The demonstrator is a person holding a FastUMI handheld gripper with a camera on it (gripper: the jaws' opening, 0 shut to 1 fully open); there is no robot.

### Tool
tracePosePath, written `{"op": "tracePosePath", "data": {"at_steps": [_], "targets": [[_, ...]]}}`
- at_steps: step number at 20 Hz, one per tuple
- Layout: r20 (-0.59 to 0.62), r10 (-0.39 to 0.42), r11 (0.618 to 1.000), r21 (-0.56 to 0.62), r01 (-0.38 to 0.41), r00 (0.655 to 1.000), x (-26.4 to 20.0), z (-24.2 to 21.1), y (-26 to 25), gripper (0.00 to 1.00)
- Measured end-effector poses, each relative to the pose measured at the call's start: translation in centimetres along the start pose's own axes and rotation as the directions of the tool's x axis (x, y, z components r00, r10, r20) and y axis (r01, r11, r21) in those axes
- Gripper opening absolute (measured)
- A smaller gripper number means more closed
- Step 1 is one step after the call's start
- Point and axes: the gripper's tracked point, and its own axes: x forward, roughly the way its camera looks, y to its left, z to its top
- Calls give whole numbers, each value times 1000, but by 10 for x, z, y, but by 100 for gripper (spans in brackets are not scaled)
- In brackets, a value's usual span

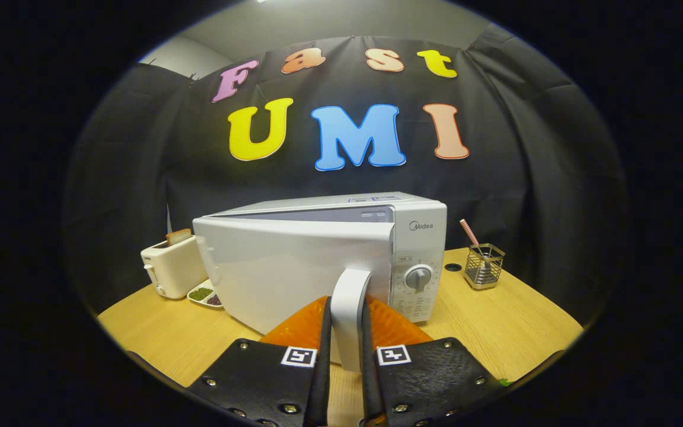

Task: Open the microwave, put the food inside, and close the microwave door.

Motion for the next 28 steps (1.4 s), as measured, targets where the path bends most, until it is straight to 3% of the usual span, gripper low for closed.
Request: {"op": "tracePosePath", "data": {"at_steps": [13, 28], "targets": [[-29, 242, 970, -7, -243, 970, -86, -23, 82, 23], [-88, 395, 918, 20, -395, 914, -141, -40, 160, 23]]}}
